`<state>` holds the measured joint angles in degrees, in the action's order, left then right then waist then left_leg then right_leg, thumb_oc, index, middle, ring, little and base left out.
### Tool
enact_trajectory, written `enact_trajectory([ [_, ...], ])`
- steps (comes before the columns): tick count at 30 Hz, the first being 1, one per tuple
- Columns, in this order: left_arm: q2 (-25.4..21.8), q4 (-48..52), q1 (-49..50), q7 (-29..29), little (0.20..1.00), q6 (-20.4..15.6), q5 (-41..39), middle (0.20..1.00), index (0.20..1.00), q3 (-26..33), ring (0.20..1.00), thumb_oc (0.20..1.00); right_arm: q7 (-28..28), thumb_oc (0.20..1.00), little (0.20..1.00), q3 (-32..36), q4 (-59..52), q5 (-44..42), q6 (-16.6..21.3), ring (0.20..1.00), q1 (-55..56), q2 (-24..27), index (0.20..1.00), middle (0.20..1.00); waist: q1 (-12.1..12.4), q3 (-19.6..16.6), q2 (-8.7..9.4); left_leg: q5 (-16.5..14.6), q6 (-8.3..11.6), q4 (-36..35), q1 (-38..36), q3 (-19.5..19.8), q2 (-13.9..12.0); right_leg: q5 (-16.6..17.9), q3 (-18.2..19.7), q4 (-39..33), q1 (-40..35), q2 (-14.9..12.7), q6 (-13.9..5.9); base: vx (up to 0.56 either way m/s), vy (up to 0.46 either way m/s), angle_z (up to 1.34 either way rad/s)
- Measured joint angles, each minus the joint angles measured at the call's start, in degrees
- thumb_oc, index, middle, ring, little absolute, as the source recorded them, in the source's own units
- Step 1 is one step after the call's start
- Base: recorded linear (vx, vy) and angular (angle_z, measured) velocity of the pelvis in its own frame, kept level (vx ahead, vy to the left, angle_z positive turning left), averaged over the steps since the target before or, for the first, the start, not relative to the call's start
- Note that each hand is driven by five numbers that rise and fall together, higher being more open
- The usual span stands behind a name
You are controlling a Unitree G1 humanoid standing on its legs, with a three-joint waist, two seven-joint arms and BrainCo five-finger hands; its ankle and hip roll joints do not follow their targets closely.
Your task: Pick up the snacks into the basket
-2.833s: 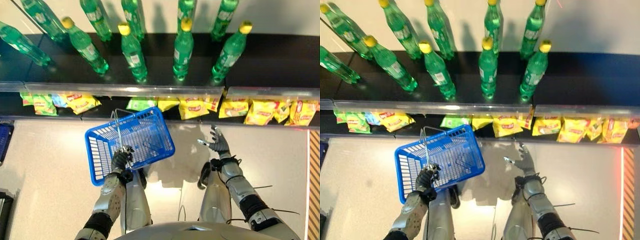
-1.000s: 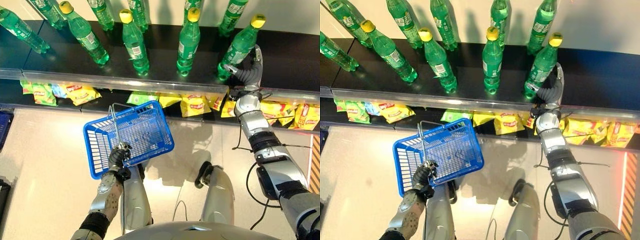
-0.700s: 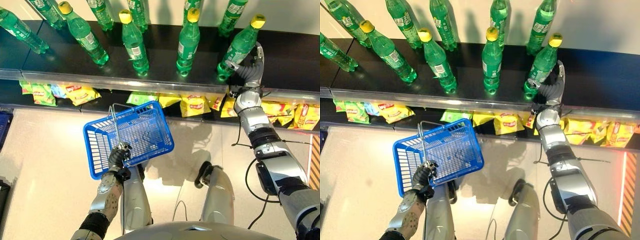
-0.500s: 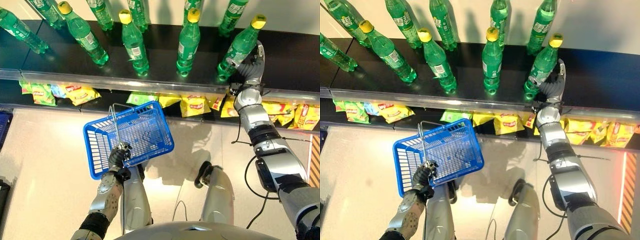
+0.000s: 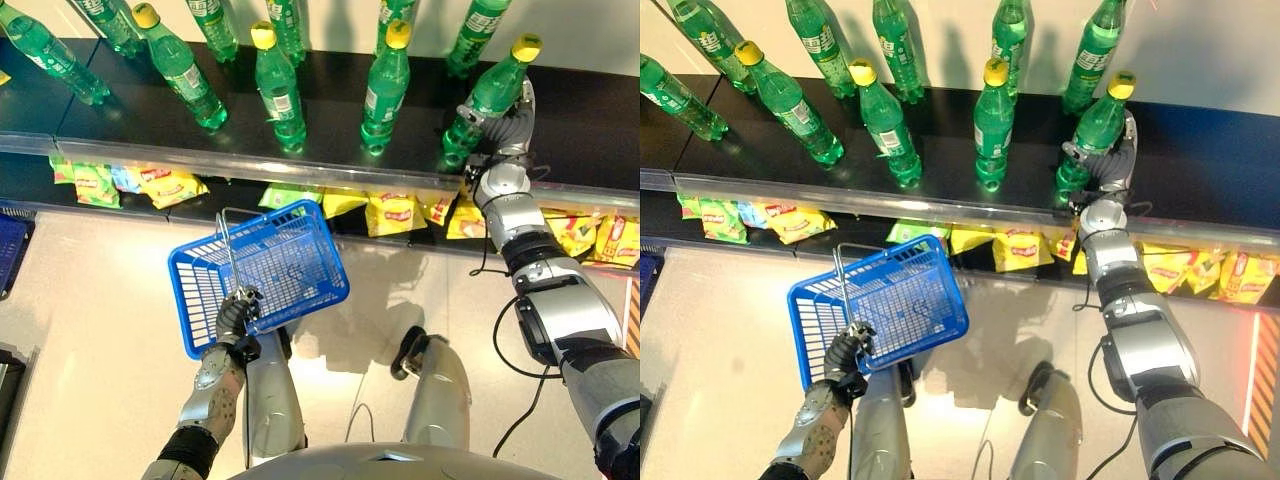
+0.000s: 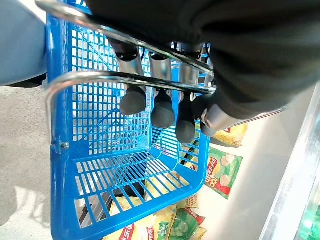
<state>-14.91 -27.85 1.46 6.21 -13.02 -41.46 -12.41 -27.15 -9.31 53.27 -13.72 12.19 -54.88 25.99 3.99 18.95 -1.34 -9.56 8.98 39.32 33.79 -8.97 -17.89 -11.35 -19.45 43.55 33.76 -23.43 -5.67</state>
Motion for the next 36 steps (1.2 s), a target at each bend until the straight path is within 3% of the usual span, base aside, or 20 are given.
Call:
enact_trajectory([
  [14,-0.7,-0.2,0.0,0.0,0.200,0.0,0.0,0.200,0.200,-1.2,0.200,0.200,1.5,1.000,1.000,-2.7,11.5,0.0,-0.9,1.000,-4.1,0.0,1.000,1.000,0.2,0.0,-0.10,0.7,-0.21,-0.9,-0.6,0.7,0.4,-0.2,-0.8,-0.4,-1.5,0.0,-0.20,0.00,-0.006,0.03],
  [15,-0.8,-0.2,0.0,0.0,0.200,0.0,0.0,0.200,0.200,-1.3,0.200,0.200,1.7,0.511,0.511,-2.7,12.3,0.0,-1.0,0.511,-4.3,0.0,0.511,0.511,0.2,-0.1,-0.18,1.0,0.25,-0.9,-0.6,0.7,0.4,-0.1,-0.9,-0.4,-1.6,0.0,-0.21,-0.10,-0.009,0.08],
  [16,-1.2,-0.2,0.1,0.0,0.200,0.0,0.0,0.200,0.200,-1.7,0.200,0.200,1.8,0.200,0.200,-2.7,13.2,0.0,-1.1,0.200,-4.5,0.0,0.200,0.200,0.2,-0.1,-0.23,1.2,0.27,-1.2,-0.6,0.7,0.4,-0.1,-1.1,-0.5,-1.7,-0.1,-0.20,-0.02,-0.013,0.07],
  [36,-1.4,-0.3,0.1,0.0,0.200,0.2,0.0,0.200,0.200,-2.4,0.200,0.200,1.0,0.200,0.200,-2.6,12.8,-1.7,-1.7,0.200,-4.4,0.2,0.200,0.200,0.1,-0.3,-0.88,2.4,0.25,-2.5,-1.2,0.9,0.7,-0.1,-1.6,-0.9,-2.1,-0.1,0.12,-0.01,0.001,0.01],
])
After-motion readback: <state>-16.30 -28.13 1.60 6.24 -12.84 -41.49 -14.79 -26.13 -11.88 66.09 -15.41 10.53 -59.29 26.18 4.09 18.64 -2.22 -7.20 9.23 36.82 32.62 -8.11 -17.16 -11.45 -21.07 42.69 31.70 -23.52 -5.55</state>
